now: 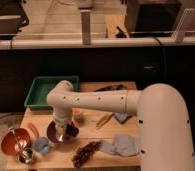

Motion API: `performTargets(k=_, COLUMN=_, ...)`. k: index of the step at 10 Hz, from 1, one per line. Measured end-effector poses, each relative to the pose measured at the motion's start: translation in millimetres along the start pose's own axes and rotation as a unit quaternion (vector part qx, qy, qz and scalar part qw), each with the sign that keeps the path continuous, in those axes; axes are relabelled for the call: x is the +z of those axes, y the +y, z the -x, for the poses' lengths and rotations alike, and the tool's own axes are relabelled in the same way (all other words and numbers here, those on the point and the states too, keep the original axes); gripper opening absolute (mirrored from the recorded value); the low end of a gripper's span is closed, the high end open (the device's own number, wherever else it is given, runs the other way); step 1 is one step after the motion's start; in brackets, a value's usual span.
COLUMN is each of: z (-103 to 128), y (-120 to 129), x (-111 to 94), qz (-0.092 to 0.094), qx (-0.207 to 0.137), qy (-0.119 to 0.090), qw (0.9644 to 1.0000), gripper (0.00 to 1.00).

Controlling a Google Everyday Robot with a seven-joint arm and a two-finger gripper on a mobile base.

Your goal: Wipe purple bowl with eraser

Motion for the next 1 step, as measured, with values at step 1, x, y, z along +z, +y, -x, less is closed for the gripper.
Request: performTargets(k=1, z=0.0, y=0.0, x=0.0, qz=0.000, qx=0.000, qy=0.000, qw=1.0000, gripper=0.00)
